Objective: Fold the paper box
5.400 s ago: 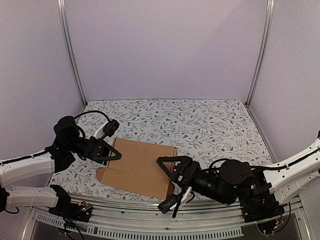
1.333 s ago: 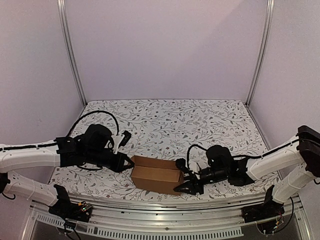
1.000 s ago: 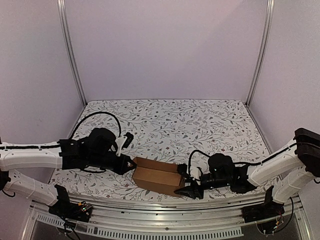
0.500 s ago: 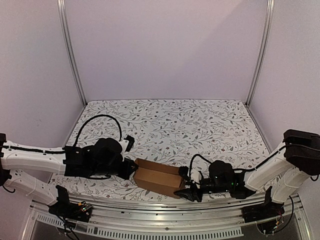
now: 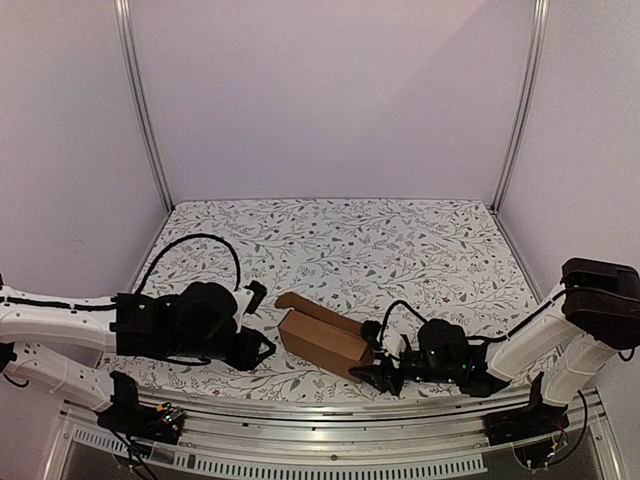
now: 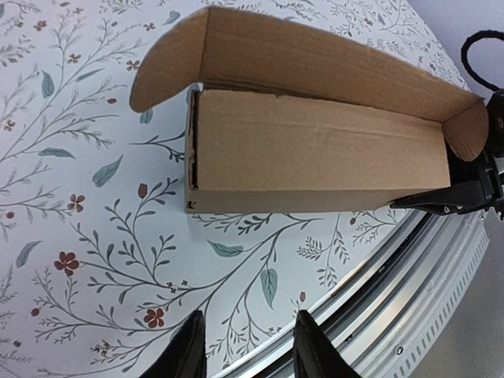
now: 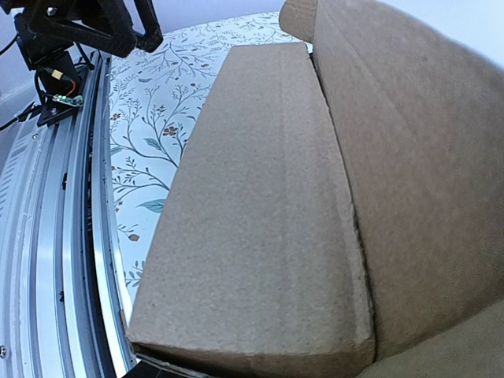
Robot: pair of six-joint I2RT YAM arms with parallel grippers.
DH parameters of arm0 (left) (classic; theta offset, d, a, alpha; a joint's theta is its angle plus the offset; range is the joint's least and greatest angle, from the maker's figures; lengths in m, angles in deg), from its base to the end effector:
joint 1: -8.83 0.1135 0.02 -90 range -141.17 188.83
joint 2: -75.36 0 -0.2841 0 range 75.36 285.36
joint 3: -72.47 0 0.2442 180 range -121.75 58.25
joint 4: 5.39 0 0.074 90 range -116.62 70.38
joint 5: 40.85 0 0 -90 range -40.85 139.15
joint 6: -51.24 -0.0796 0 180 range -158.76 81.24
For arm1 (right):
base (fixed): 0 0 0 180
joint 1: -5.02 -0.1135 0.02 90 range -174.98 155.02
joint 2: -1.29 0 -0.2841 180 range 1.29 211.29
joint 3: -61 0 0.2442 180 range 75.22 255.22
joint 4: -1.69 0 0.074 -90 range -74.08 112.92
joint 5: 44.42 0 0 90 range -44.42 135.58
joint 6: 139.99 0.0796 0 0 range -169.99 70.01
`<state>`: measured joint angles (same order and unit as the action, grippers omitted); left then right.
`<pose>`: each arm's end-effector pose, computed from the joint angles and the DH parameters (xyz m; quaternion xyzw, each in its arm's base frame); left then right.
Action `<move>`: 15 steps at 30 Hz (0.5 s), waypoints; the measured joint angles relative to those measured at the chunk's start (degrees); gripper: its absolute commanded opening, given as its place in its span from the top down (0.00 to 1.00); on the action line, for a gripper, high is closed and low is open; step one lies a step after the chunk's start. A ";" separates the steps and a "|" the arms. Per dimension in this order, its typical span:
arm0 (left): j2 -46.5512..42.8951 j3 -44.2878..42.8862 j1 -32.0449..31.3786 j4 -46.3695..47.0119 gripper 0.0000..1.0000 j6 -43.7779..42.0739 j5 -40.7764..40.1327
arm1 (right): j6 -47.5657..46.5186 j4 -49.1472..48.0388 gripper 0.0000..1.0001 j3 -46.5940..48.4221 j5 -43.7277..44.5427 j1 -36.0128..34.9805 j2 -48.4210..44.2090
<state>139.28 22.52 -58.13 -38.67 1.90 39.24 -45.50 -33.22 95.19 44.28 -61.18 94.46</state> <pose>0.1048 -0.2114 0.1978 0.1804 0.9106 -0.2456 0.2793 0.1201 0.2768 0.1253 -0.4356 0.7170 0.3225 0.4383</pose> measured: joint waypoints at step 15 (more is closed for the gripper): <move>6.56 -19.02 3.72 -13.38 0.44 -15.50 -0.26 | -2.25 2.49 0.57 1.44 -2.64 -0.50 0.28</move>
<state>145.83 3.50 -54.41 -52.04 -13.60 38.98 -47.75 -30.73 96.63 41.63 -61.68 94.74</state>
